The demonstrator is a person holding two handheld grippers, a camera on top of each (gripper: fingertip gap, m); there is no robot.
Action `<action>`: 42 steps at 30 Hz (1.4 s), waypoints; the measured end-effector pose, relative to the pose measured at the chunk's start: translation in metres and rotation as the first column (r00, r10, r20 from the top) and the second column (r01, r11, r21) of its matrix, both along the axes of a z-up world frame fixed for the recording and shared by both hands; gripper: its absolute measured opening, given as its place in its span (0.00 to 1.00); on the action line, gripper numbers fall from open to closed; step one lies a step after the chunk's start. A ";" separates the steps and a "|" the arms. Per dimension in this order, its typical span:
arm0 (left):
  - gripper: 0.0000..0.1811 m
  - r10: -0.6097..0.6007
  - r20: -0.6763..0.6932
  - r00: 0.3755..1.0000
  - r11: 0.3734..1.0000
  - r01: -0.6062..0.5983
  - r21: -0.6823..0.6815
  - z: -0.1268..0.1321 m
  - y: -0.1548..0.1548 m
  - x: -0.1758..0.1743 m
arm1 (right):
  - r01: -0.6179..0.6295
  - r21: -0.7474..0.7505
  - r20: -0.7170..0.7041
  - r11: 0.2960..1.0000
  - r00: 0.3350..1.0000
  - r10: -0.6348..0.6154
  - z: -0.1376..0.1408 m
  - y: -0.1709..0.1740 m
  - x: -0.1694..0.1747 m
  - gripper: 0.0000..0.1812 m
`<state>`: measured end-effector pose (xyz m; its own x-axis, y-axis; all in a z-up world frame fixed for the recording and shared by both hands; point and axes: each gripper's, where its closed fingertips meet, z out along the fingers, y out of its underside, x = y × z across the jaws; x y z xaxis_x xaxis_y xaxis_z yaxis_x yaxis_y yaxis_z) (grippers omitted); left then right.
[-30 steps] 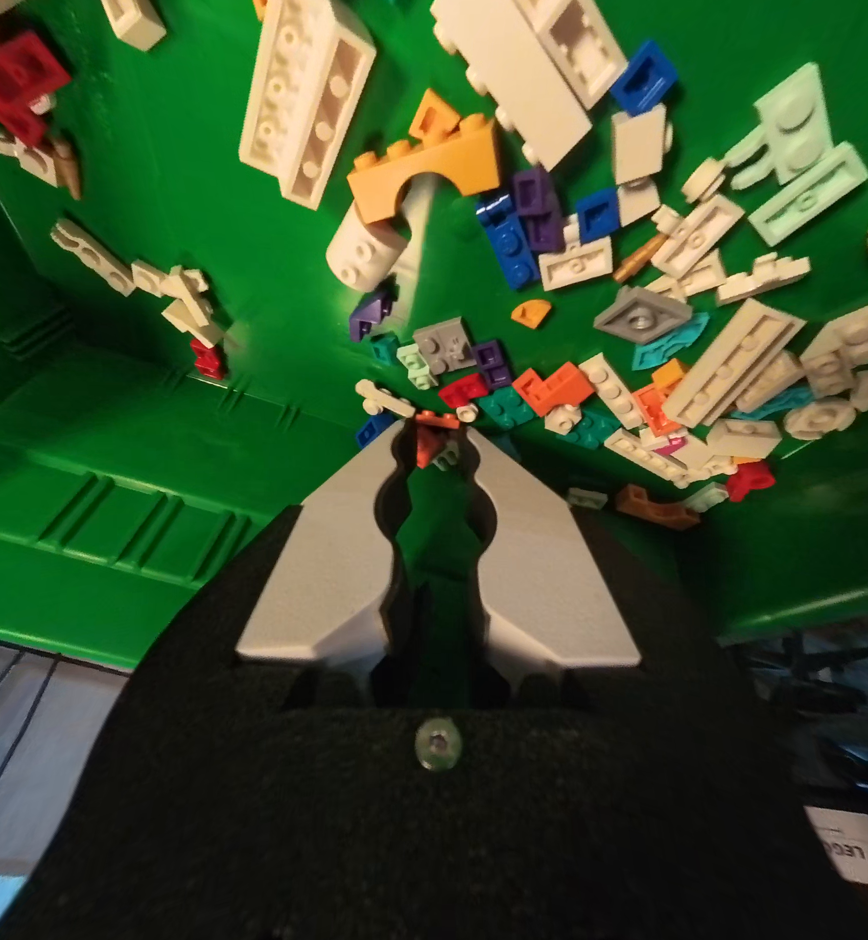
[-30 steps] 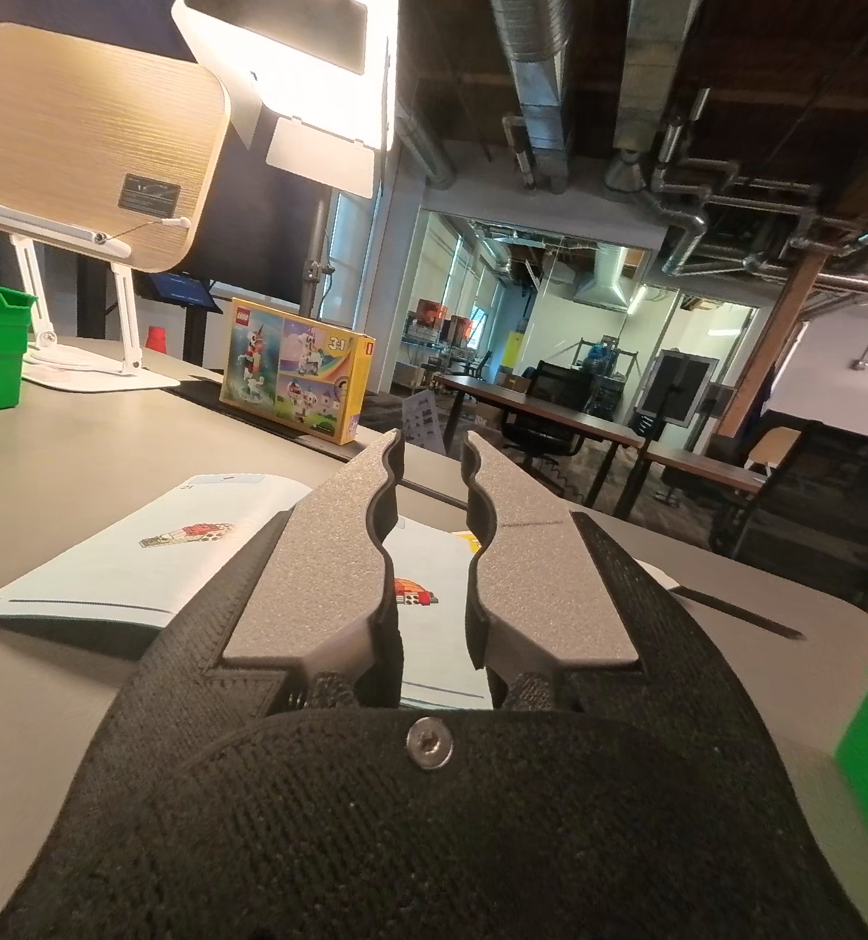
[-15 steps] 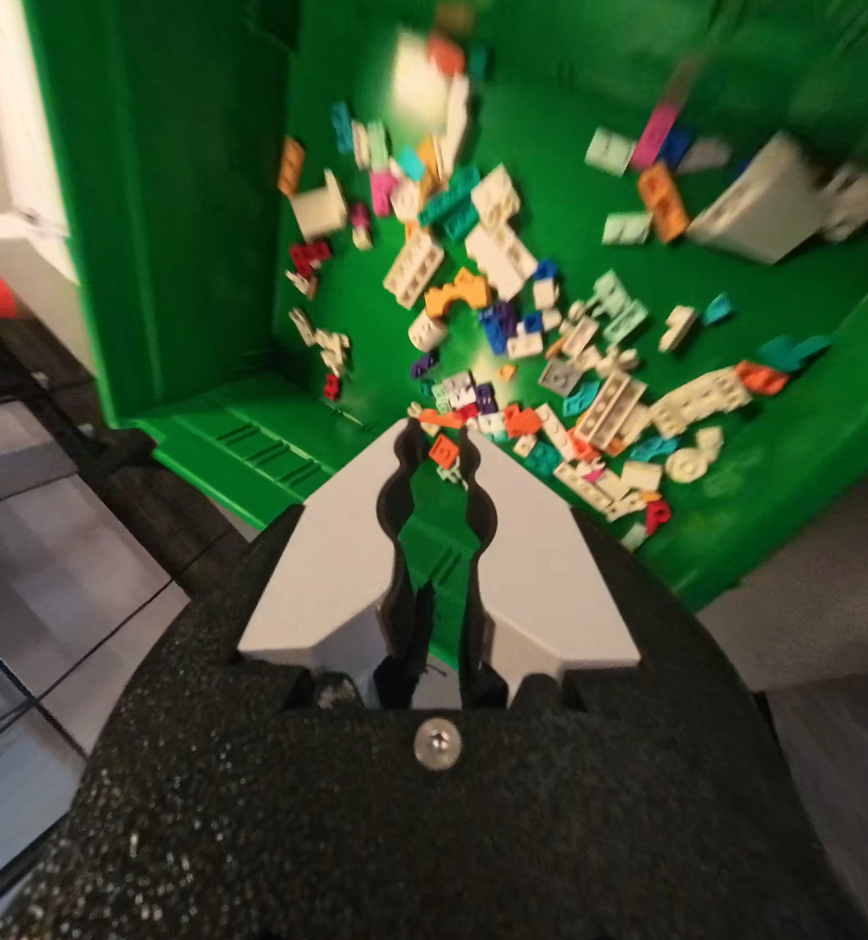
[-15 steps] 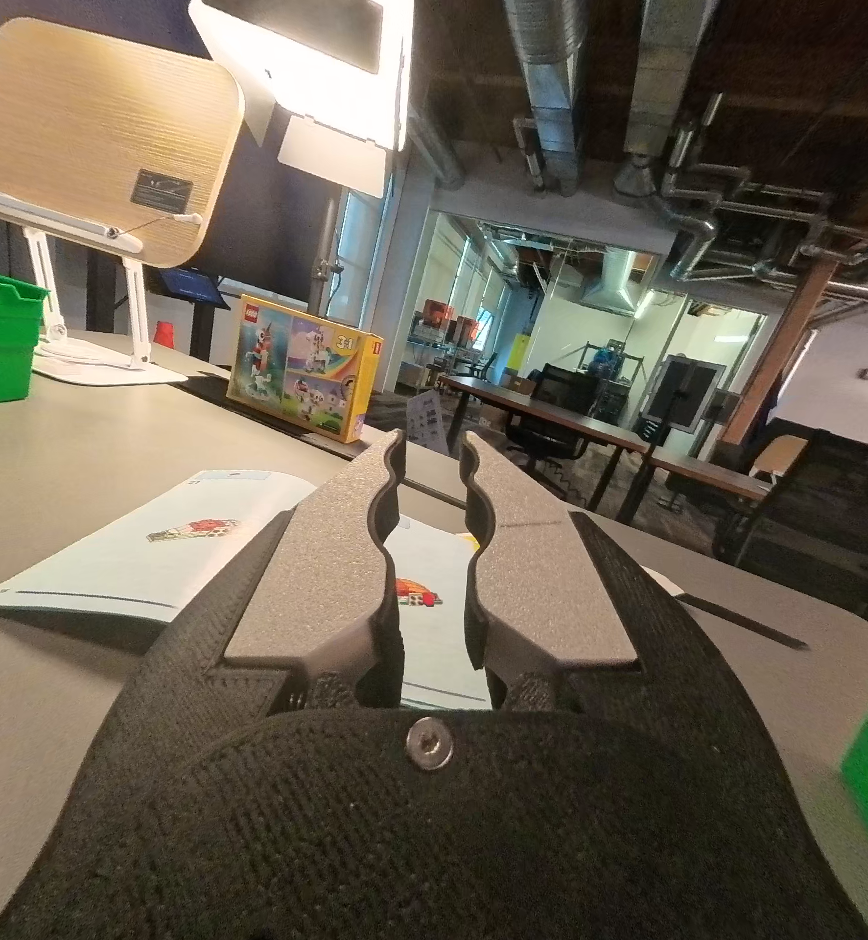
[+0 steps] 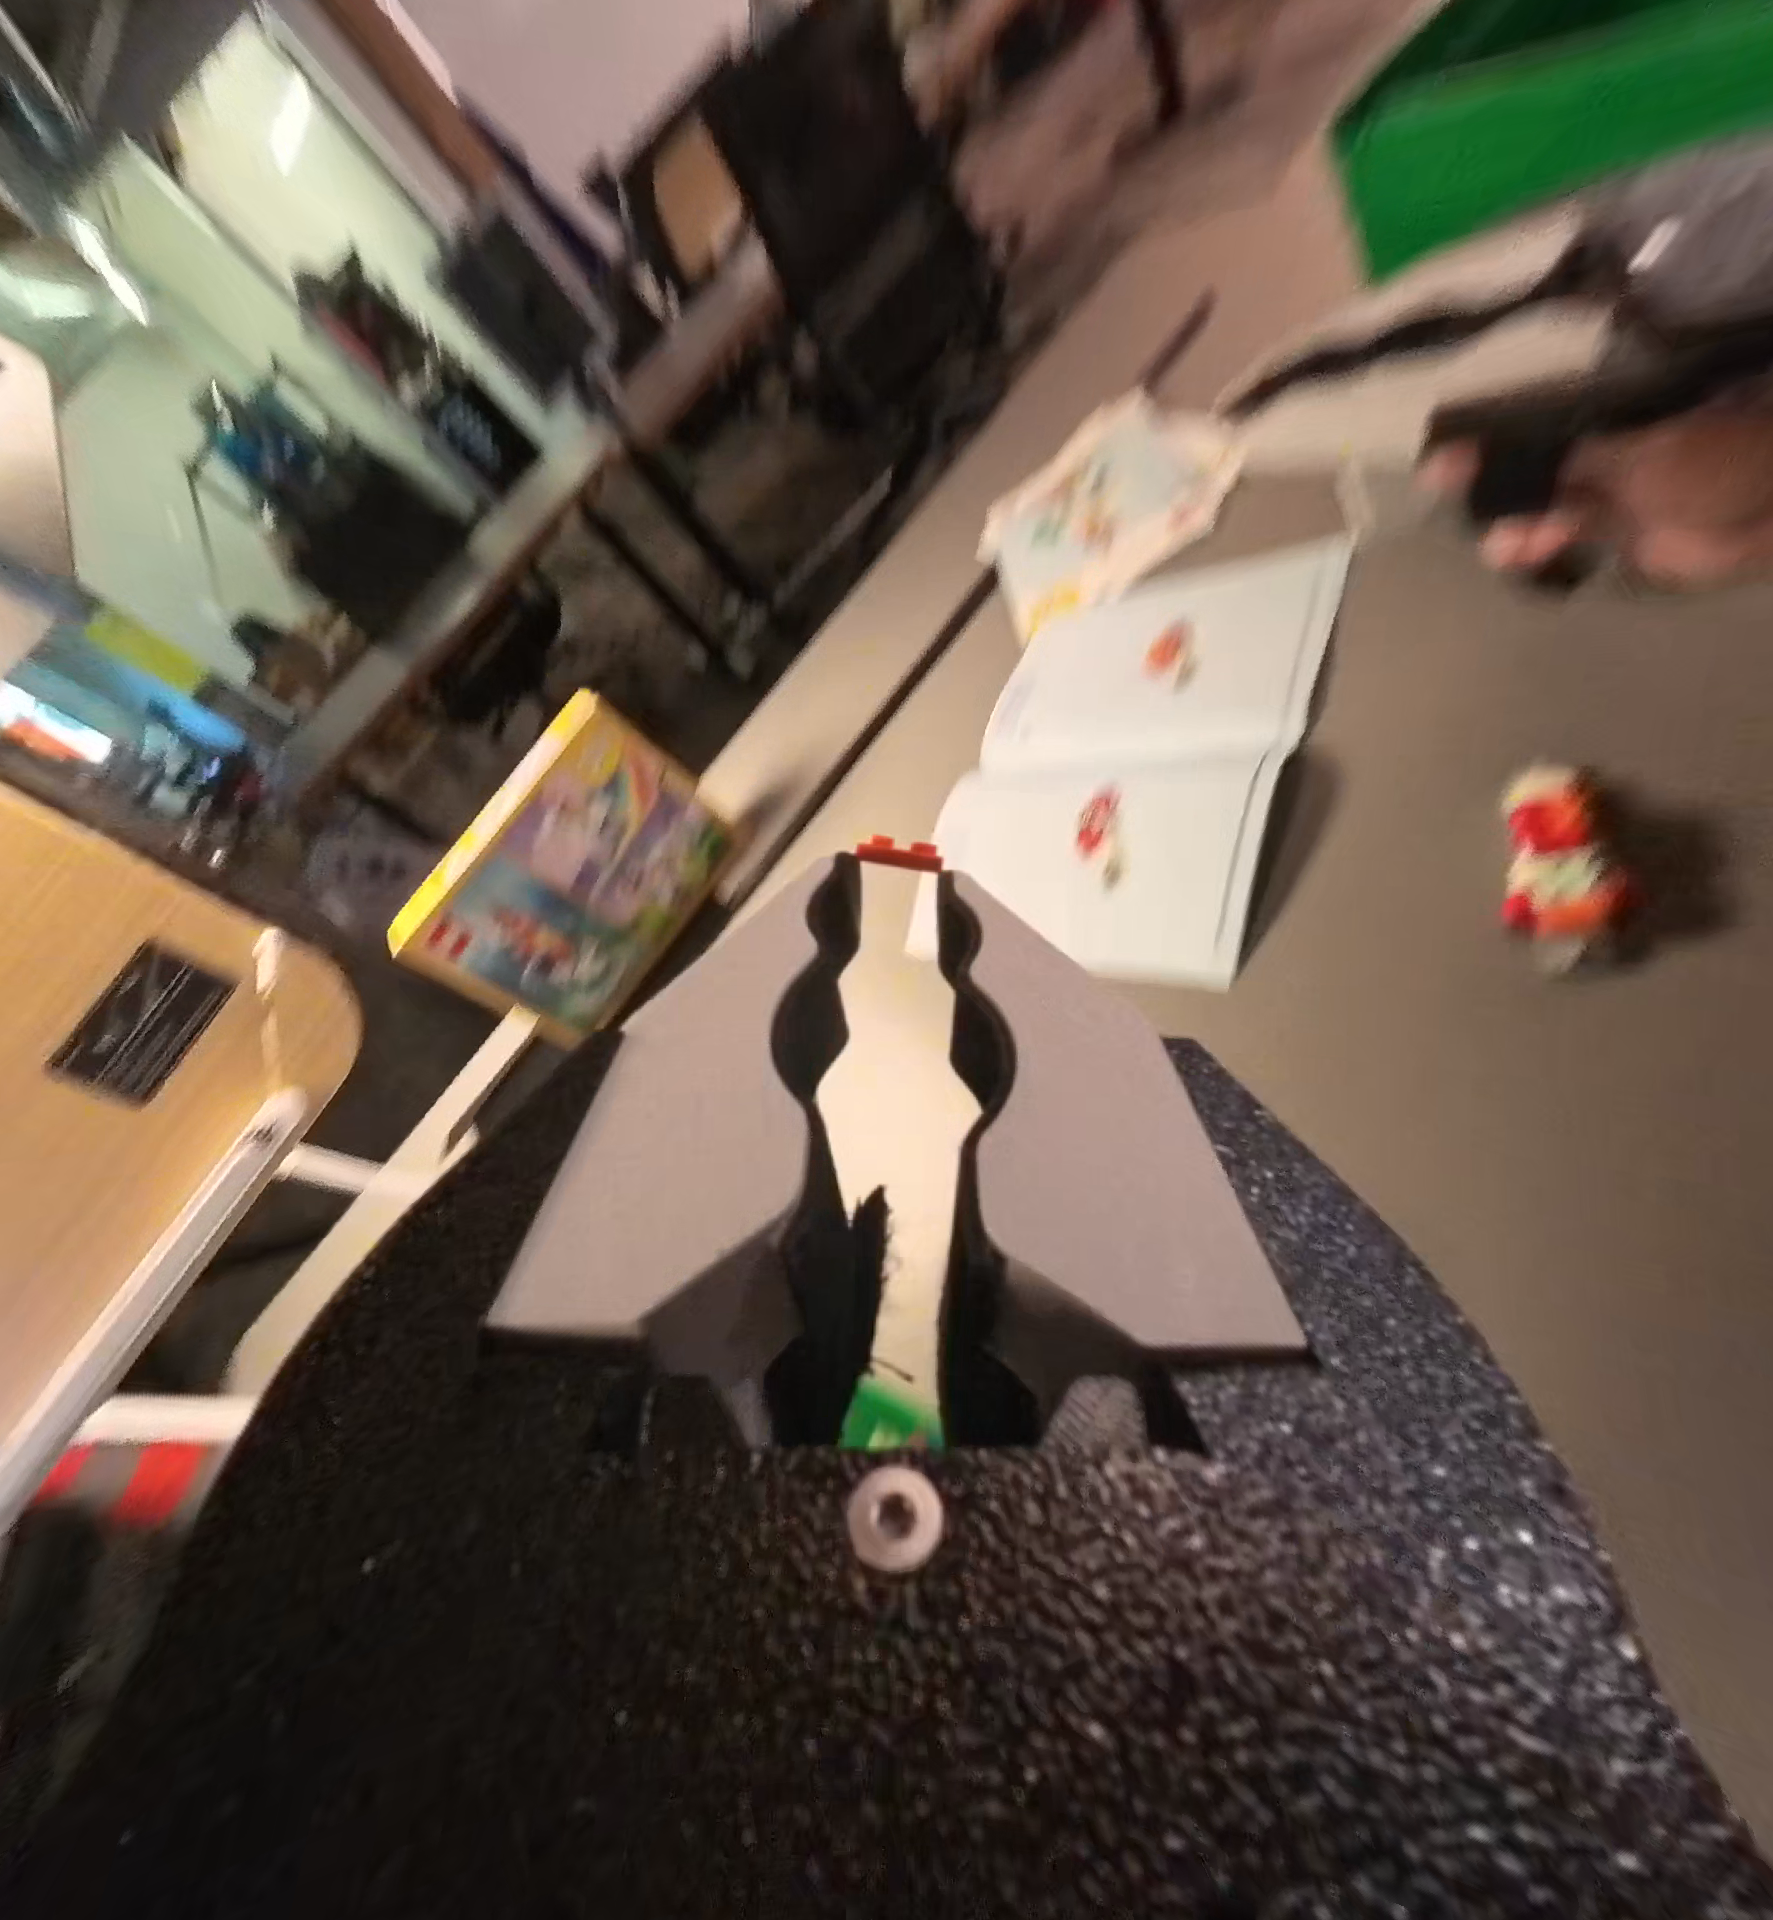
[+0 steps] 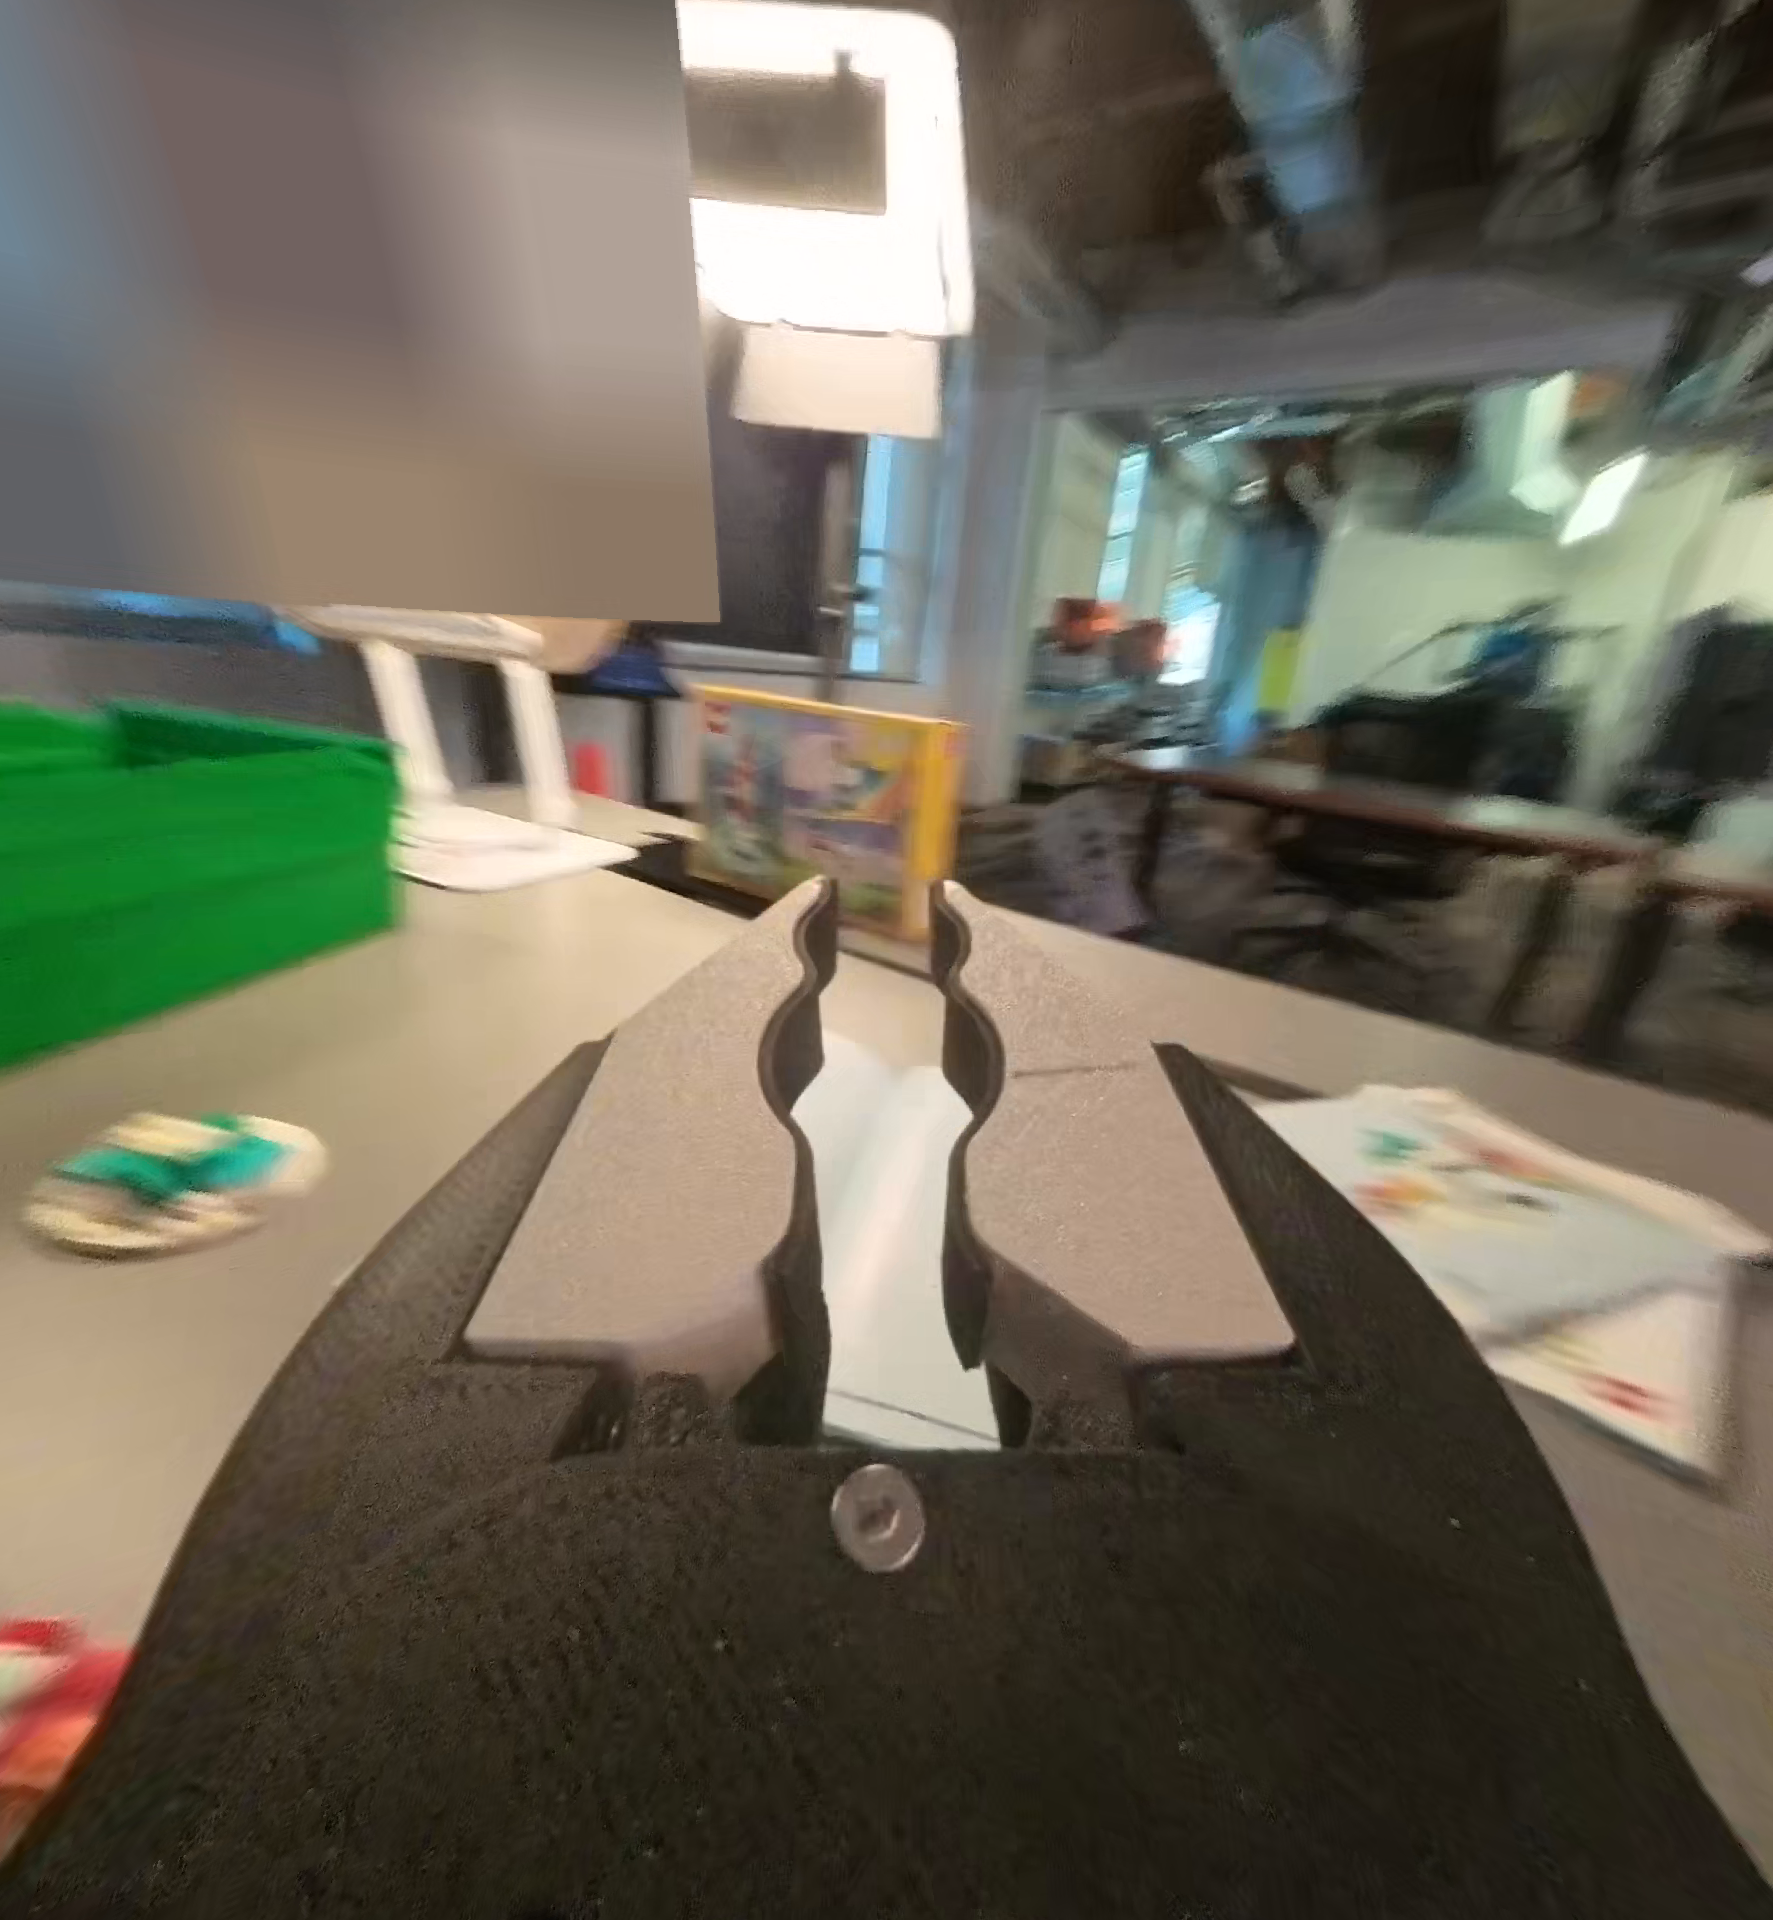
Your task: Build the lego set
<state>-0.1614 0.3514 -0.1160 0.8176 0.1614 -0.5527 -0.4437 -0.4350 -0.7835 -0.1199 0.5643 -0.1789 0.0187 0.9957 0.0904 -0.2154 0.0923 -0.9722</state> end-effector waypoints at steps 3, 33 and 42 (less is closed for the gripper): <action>0.07 -0.126 0.018 0.992 0.970 0.119 0.214 0.002 0.037 0.033 | -0.374 -0.232 0.086 0.898 0.912 0.401 0.020 -0.066 -0.008 0.05; 0.00 -0.131 0.076 0.989 0.936 0.098 0.338 -0.072 0.089 0.050 | -0.166 -0.250 -0.054 0.954 0.986 0.157 0.019 -0.007 0.020 0.06; 0.00 -0.206 0.141 0.968 0.934 0.151 0.324 -0.078 0.092 0.064 | -0.219 -0.104 0.015 0.970 0.975 0.222 0.059 -0.003 0.064 0.06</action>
